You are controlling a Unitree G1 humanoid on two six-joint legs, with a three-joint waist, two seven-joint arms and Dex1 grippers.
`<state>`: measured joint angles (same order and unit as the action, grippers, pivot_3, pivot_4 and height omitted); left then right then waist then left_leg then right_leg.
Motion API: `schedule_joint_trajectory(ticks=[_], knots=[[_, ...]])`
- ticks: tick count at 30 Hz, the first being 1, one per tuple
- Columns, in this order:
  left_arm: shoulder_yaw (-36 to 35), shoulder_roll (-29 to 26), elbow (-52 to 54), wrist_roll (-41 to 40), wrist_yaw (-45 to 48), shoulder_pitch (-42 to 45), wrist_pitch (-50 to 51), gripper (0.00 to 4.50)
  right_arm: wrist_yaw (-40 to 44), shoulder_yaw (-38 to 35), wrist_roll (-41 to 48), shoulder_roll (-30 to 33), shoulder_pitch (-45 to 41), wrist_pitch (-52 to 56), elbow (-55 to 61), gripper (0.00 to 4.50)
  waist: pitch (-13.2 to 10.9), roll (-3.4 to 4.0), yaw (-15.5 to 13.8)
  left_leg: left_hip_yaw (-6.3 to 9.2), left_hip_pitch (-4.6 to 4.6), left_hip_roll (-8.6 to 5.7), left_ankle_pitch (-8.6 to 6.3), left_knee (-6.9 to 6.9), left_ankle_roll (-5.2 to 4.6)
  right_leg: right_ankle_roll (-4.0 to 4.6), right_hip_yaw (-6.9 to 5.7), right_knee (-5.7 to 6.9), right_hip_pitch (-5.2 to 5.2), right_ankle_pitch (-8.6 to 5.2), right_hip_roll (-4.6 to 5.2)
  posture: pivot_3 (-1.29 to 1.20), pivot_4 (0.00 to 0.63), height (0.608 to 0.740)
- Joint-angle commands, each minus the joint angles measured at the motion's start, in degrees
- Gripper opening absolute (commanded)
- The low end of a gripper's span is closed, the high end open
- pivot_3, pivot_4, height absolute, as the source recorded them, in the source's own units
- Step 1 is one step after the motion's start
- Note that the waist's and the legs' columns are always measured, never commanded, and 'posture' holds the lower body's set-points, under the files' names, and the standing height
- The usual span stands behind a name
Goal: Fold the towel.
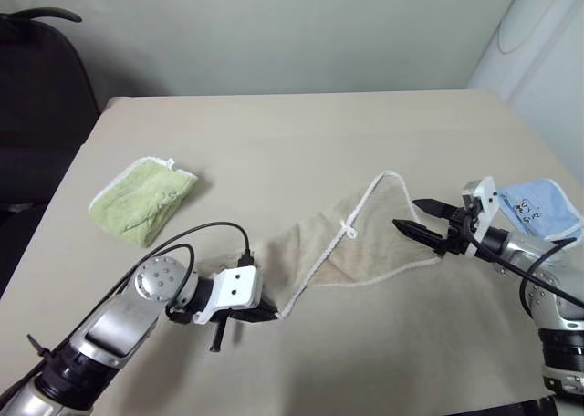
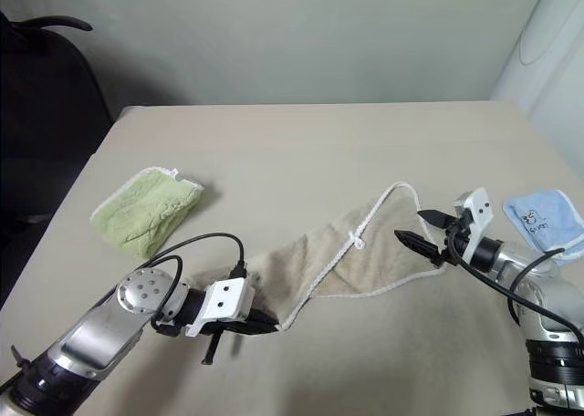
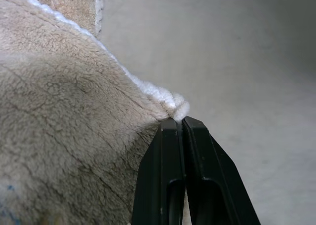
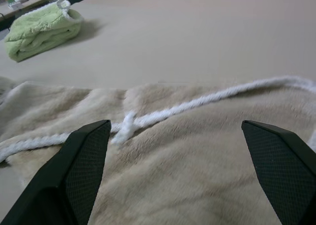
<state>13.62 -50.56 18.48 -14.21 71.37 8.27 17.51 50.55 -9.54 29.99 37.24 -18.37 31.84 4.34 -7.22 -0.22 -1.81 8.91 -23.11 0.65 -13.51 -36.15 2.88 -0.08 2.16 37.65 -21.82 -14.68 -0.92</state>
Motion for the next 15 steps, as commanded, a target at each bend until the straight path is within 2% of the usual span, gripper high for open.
schedule_joint_trajectory(ticks=[1, 5, 9, 15], knots=[[-5.7, 1.0, 2.7, -5.6, -2.1, -0.2, 3.4, 0.02, 0.5, 3.0, -4.7, 0.7, -5.9, -5.2, -3.9, 4.50, 0.0, 0.00, 0.1, 0.00, -0.01, 0.01, 0.00, 0.00, 0.00, 0.00, 0.00, 0.01, -0.02, 0.00, 0.00, 0.00, 0.150, 0.740], [-12.4, 3.4, 3.3, -12.7, -5.6, 0.2, 8.2, 0.02, 0.3, 8.5, -13.1, 0.1, -15.3, -12.8, -16.7, 4.50, 0.0, 0.00, 0.1, 0.03, 0.01, 0.02, 0.00, -0.03, 0.00, 0.00, -0.01, 0.09, -0.02, 0.00, 0.00, 0.00, 0.150, 0.740], [-17.4, 6.2, 3.6, -17.4, -9.6, 0.7, 10.9, 0.02, -0.2, 12.8, -19.8, -2.2, -26.0, -19.3, -34.4, 4.50, 0.0, 0.02, 0.0, 0.01, 0.01, 0.03, 0.00, -0.03, 0.00, 0.01, 0.01, 0.18, -0.08, 0.01, 0.01, 0.00, 0.150, 0.740], [-20.1, 9.6, 3.3, -19.1, -16.1, 2.1, 12.5, 0.02, -3.8, 13.9, -25.7, -6.3, -38.9, -25.6, -58.8, 4.50, 0.0, 0.05, -0.3, -0.06, -0.16, 0.05, 0.10, 0.00, 0.18, 0.06, 0.02, 0.28, -0.36, 0.02, 0.01, 0.00, 0.150, 0.740]])
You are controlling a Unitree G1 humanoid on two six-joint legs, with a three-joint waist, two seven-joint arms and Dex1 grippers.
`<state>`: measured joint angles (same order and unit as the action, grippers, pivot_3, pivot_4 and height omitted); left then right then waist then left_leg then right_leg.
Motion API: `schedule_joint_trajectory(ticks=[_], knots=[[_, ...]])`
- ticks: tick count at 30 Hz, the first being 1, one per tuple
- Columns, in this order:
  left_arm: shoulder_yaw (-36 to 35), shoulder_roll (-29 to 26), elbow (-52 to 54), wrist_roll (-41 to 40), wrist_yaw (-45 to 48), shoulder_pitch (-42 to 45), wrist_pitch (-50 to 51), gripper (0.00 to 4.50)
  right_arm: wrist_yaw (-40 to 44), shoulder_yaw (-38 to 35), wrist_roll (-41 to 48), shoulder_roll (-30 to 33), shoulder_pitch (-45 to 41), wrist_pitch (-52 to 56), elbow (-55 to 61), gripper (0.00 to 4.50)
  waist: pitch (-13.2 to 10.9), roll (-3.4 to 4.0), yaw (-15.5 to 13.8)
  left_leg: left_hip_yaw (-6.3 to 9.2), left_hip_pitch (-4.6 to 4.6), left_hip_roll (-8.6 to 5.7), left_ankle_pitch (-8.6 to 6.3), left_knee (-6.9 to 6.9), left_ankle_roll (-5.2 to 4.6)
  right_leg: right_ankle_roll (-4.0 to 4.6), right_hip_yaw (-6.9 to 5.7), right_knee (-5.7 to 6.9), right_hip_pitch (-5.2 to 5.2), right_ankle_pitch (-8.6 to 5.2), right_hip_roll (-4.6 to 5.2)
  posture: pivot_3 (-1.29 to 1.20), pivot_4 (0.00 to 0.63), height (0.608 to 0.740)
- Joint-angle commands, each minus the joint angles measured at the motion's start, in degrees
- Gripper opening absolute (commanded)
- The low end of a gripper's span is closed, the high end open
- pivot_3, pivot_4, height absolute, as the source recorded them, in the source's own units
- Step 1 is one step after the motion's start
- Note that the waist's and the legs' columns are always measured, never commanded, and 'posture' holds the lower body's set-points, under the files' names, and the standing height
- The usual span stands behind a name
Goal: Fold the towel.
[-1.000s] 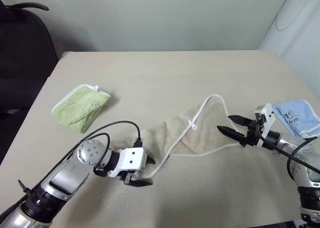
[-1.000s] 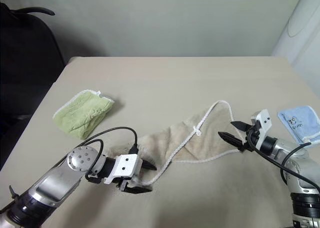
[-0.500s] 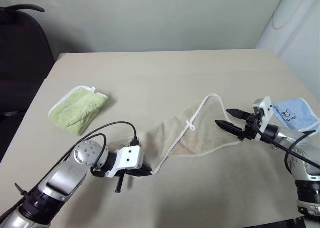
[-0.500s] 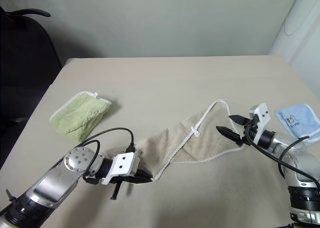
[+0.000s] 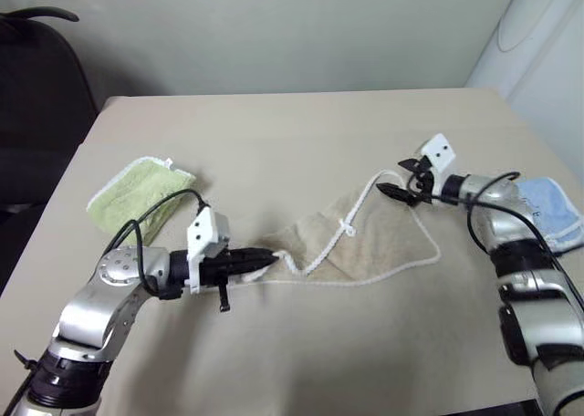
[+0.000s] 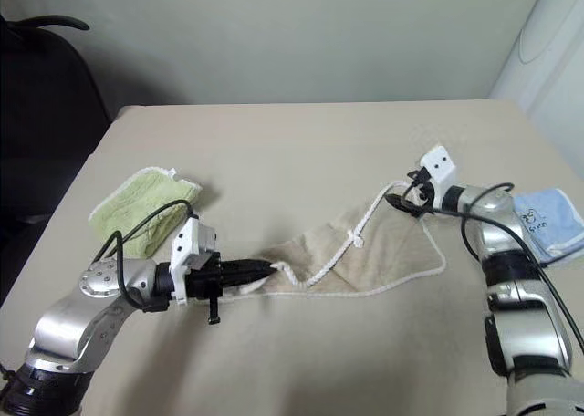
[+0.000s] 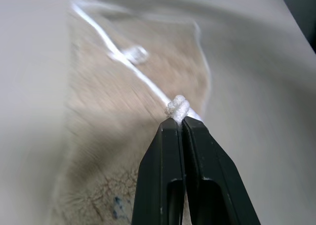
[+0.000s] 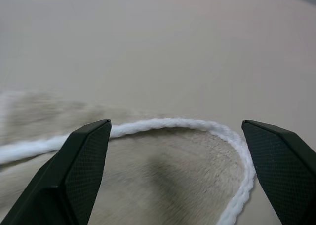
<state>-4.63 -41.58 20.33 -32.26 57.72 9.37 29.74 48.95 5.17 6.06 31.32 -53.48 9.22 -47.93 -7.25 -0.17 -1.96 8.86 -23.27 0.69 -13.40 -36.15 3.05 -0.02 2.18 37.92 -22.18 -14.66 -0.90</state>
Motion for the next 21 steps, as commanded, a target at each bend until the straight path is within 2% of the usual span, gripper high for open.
schedule_joint_trajectory(ticks=[1, 4, 7, 12, 21], knots=[[-2.3, 0.9, 1.5, -1.1, -3.1, 1.0, 0.3, 0.02, -3.2, -1.3, -2.2, -0.9, -5.4, -3.5, -9.6, 4.50, 0.0, 0.00, -0.1, 0.00, -0.07, 0.00, 0.03, 0.00, 0.06, 0.01, 0.00, 0.00, -0.07, 0.00, 0.00, 0.00, 0.150, 0.740], [-3.5, 1.3, 1.5, -1.7, -4.4, 0.6, 0.3, 0.02, -5.4, -2.6, -2.7, -1.7, -8.9, -4.0, -16.2, 4.50, 0.0, 0.01, -0.2, -0.04, -0.19, 0.01, 0.28, 0.00, 0.48, 0.04, 0.00, 0.02, -0.22, 0.02, 0.00, 0.00, 0.150, 0.740], [-5.1, 1.5, 1.2, -2.3, -5.5, 0.2, 0.2, 0.02, -7.4, -3.8, -2.9, -2.2, -10.9, -3.9, -20.1, 4.50, 0.0, 0.01, -0.3, -0.06, -0.25, 0.02, 0.28, 0.01, 0.49, 0.05, 0.00, 0.02, -0.26, 0.02, 0.01, 0.00, 0.150, 0.740], [-7.7, 1.5, -0.6, -2.9, -7.1, -0.1, 0.1, 0.02, -10.0, -5.1, -3.7, -2.9, -12.2, -3.5, -23.6, 4.50, 0.0, 0.01, -0.3, -0.12, -0.25, 0.04, 0.28, 0.01, 0.50, 0.09, 0.00, 0.04, -0.29, 0.02, 0.01, 0.00, 0.150, 0.740], [-7.3, 1.7, -1.3, -2.3, -7.9, -0.3, -0.4, 0.02, -13.5, -5.6, -6.2, -5.2, -13.1, -2.4, -26.7, 4.50, 0.0, 0.02, -0.3, -0.15, -0.27, 0.06, 0.26, 0.01, 0.50, 0.13, 0.00, 0.07, -0.35, 0.02, 0.01, 0.00, 0.150, 0.740]])
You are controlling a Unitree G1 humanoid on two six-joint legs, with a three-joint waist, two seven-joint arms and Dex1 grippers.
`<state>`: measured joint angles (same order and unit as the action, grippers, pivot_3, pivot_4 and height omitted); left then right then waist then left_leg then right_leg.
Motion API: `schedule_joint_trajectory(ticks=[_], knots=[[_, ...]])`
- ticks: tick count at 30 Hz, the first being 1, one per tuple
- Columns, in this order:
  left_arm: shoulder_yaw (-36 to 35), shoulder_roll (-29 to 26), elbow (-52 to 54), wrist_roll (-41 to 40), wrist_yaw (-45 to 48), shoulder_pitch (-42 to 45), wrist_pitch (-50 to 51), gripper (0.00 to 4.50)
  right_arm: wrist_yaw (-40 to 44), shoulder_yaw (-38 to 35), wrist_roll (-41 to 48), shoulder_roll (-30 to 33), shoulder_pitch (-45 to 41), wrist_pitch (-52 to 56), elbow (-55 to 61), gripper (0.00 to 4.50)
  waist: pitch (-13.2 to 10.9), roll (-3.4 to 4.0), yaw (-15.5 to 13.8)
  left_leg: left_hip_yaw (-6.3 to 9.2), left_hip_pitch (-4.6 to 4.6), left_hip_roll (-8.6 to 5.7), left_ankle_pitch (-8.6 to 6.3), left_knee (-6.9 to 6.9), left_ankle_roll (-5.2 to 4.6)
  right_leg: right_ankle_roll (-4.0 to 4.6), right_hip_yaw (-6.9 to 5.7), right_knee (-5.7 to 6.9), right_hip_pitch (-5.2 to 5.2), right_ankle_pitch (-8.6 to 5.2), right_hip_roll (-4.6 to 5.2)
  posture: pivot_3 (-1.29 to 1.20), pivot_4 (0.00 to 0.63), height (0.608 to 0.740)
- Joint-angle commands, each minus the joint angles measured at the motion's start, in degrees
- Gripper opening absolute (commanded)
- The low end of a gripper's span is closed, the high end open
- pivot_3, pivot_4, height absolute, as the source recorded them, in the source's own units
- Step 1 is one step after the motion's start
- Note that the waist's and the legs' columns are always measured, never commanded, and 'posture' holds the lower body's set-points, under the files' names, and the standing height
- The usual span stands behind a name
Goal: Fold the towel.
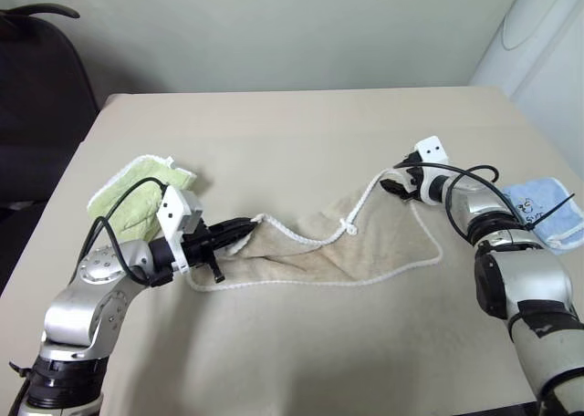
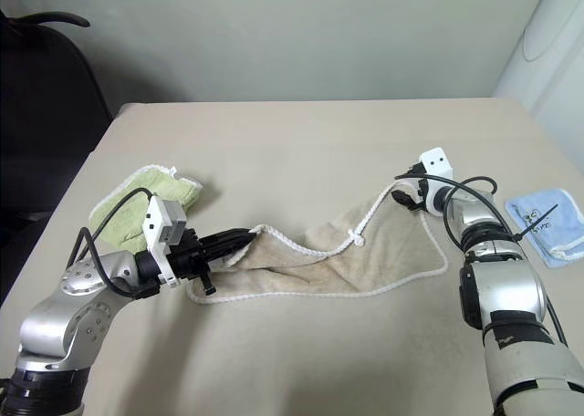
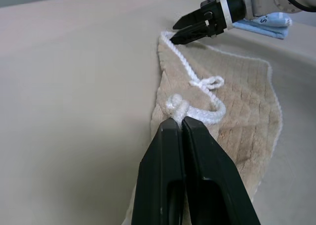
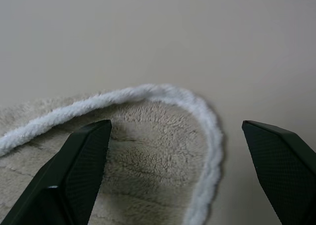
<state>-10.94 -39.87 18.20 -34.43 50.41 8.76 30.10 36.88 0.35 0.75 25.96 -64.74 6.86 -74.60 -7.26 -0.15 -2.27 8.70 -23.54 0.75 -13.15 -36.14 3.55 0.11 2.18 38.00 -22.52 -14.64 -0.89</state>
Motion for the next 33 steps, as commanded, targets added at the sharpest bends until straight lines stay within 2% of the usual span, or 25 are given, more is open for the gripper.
schedule_joint_trajectory(ticks=[1, 3, 6, 17, 21, 26, 30, 33], knots=[[-0.9, 0.0, 0.9, -0.1, -0.7, 0.4, -0.8, 0.02, -1.8, -0.7, -1.3, 0.0, -1.9, 0.0, -0.2, 4.50, 0.0, 0.00, 0.0, 0.00, 0.00, 0.00, 0.00, 0.00, 0.00, 0.00, 0.00, 0.00, 0.00, 0.00, 0.00, 0.00, 0.150, 0.740], [-0.8, 0.1, 1.0, -0.1, -0.9, 0.4, -0.8, 0.02, -2.2, -0.9, -1.6, -0.3, -2.0, 0.0, -0.5, 4.50, 0.0, 0.00, 0.0, 0.00, 0.00, 0.00, -0.01, 0.00, 0.00, 0.01, 0.00, 0.00, 0.00, 0.00, 0.00, 0.00, 0.150, 0.740], [-0.8, 0.2, 1.6, -0.1, -1.4, 0.0, -0.8, 0.00, -3.3, -1.2, -1.9, -0.5, -1.8, 0.3, -0.8, 3.91, 0.0, 0.00, 0.0, 0.00, 0.00, 0.01, -0.01, 0.00, 0.01, 0.02, 0.00, 0.00, 0.00, 0.01, 0.00, 0.00, 0.150, 0.740], [-0.3, 0.5, 2.0, -0.1, -2.1, -0.7, -0.8, 0.00, -4.2, -4.7, -0.5, -0.3, -1.3, 1.1, -0.9, 0.14, 0.0, 0.00, -0.1, 0.00, 0.00, 0.01, -0.01, 0.01, 0.02, 0.03, 0.00, 0.00, 0.00, 0.00, 0.00, 0.00, 0.150, 0.740], [-0.5, 0.8, 2.0, -0.2, -2.6, -0.7, -0.8, 0.00, -4.0, -5.4, -0.8, 0.4, -0.9, 0.6, -0.5, 0.03, 0.0, 0.00, -0.1, -0.01, -0.01, 0.01, -0.02, 0.01, 0.02, 0.04, 0.00, 0.00, -0.01, 0.00, 0.00, 0.00, 0.150, 0.740], [-5.9, 2.6, 1.5, -2.1, -7.0, -0.2, -0.8, 0.00, 0.1, -6.9, 0.8, 3.9, -0.3, -2.9, 2.7, 0.03, 0.0, 0.01, -0.2, -0.01, -0.06, 0.00, -0.02, 0.01, 0.02, 0.04, -0.01, -0.01, -0.04, 0.00, 0.00, 0.00, 0.150, 0.740], [-12.4, 4.9, -0.5, -6.0, -14.2, 4.5, 0.9, 0.00, 4.7, -9.7, 3.9, 8.2, 1.6, -3.3, 8.2, 0.03, 0.0, 0.01, -0.5, -0.03, -0.14, 0.00, 0.02, 0.00, 0.09, 0.04, -0.02, 0.01, -0.10, 0.00, 0.00, 0.00, 0.150, 0.740], [-13.5, 5.8, -3.3, -6.3, -18.5, 9.9, 1.4, 0.00, 6.4, -10.9, 5.4, 10.1, 3.2, -3.2, 13.6, 0.03, 0.0, 0.01, -0.5, -0.09, -0.10, 0.02, 0.05, -0.01, 0.12, 0.04, -0.02, 0.04, -0.08, 0.01, -0.01, 0.00, 0.150, 0.740]])
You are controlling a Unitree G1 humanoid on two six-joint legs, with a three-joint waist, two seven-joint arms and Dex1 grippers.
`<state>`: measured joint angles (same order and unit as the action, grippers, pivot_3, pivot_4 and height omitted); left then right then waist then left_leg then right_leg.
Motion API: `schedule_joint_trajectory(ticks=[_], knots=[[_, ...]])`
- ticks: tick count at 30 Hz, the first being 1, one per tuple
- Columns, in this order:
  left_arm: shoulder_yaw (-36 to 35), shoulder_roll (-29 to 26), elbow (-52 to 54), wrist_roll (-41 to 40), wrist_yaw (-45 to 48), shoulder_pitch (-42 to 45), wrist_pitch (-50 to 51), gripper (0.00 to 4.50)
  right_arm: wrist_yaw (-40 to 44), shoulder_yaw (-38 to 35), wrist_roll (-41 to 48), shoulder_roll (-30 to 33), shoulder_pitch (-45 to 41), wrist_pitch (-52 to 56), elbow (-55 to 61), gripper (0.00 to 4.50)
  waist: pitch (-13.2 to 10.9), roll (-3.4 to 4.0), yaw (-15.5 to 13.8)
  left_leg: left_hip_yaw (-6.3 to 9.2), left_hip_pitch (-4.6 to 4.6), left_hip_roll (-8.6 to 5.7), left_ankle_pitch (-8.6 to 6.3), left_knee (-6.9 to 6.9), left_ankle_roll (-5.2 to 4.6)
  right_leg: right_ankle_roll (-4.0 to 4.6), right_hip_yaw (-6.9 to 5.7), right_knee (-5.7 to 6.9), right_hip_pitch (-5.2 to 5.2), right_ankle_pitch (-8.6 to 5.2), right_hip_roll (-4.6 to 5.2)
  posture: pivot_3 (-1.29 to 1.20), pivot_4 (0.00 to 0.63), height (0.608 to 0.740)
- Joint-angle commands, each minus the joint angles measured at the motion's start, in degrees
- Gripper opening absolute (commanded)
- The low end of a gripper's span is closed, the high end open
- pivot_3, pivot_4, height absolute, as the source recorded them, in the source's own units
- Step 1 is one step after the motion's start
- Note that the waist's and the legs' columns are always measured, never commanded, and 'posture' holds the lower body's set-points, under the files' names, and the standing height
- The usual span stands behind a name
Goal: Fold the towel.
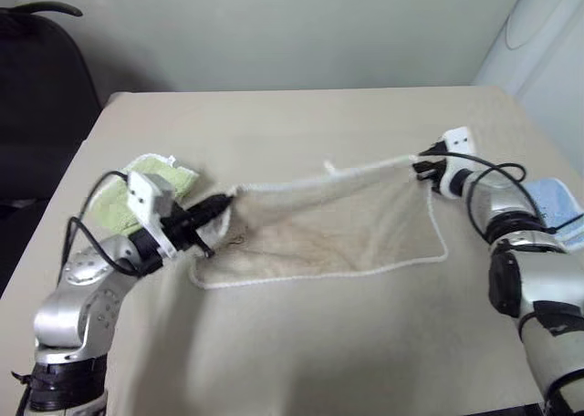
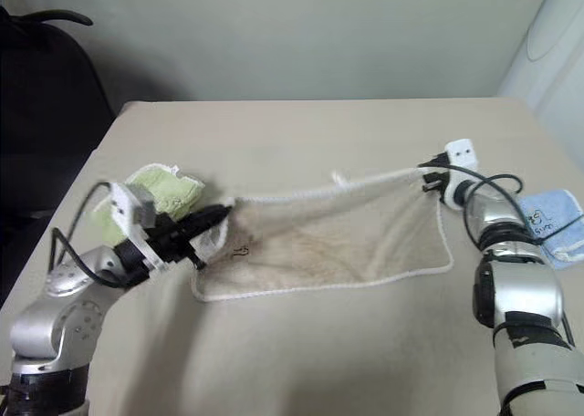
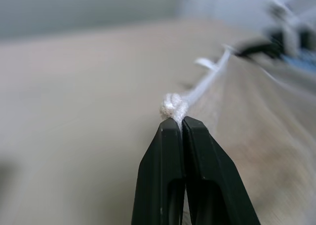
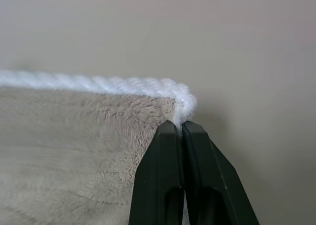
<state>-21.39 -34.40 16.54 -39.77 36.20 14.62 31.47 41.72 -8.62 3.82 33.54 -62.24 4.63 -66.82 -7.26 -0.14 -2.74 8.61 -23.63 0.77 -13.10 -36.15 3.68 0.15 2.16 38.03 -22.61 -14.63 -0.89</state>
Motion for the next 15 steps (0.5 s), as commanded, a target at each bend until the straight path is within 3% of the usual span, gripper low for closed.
schedule_joint_trajectory(ticks=[1, 10, 15], knots=[[-2.4, 0.4, -3.4, 0.0, -5.4, 6.5, -0.2, 0.00, 1.6, -2.3, 2.8, 2.9, 0.8, -1.0, 7.5, 0.03, 0.0, 0.00, 0.0, 0.01, 0.01, 0.00, 0.02, -0.01, 0.02, 0.00, 0.00, 0.01, 0.01, 0.00, 0.00, 0.00, 0.150, 0.740], [2.7, 2.3, -24.5, 5.4, -4.6, 31.3, -6.6, 0.00, -0.4, -3.7, 3.5, 4.8, -8.3, -4.9, 7.1, 0.03, 0.0, 0.02, -0.2, -0.05, -0.11, 0.03, 0.11, -0.03, 0.04, 0.02, 0.01, -0.01, -0.13, 0.03, 0.00, 0.00, 0.150, 0.740], [-0.8, -1.0, -22.0, -0.2, 0.8, 33.1, -3.4, 0.00, 7.7, -6.4, 8.8, 8.8, -5.9, -1.6, 15.3, 0.03, 0.0, 0.01, -0.2, -0.09, -0.39, 0.06, 0.20, 0.02, 0.05, 0.01, -0.04, -0.11, -0.19, 0.03, -0.03, 0.00, 0.150, 0.740]])
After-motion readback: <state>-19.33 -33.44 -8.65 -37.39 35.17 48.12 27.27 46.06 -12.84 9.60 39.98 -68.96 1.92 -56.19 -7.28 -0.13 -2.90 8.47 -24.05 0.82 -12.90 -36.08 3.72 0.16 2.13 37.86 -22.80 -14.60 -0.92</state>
